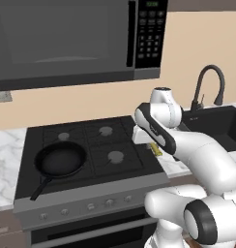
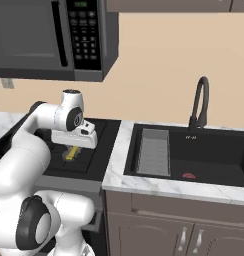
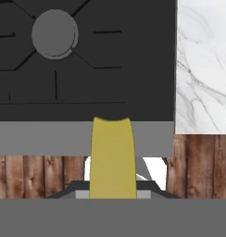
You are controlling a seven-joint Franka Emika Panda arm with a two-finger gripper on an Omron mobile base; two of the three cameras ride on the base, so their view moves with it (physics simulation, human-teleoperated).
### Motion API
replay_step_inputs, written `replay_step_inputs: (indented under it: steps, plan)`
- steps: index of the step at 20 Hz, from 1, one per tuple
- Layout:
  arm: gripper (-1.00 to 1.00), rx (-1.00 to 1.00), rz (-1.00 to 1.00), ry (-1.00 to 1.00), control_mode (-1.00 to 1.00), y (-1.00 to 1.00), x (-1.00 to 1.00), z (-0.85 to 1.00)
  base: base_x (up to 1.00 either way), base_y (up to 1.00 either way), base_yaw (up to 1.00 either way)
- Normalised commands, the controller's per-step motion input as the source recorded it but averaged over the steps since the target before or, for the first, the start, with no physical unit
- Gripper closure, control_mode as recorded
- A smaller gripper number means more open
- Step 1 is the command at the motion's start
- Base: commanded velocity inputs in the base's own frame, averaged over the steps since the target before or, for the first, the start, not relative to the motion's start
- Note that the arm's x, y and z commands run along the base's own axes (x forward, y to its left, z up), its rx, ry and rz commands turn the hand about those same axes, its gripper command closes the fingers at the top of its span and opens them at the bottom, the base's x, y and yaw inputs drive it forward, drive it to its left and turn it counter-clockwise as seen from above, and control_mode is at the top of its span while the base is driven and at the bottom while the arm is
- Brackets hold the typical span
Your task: Pick up the butter stick and place it in the pan. Then turn on the burner for the pan.
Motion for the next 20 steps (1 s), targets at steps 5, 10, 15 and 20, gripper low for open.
replay_step_inputs:
  steps: [5, 10, 15, 20]
  plan:
    - [1.00, 0.00, 0.00, 0.00, 1.00, 0.00, 0.00, 0.00, 0.20, -0.24, 0.00]
    - [1.00, 0.00, 0.00, 0.00, 1.00, 0.00, 0.00, 0.00, 0.21, -0.19, 0.00]
    - [1.00, 0.00, 0.00, 0.00, 1.00, 0.00, 0.00, 0.00, 0.16, -0.20, 0.00]
    - [1.00, 0.00, 0.00, 0.00, 1.00, 0.00, 0.00, 0.00, 0.04, -0.05, 0.00]
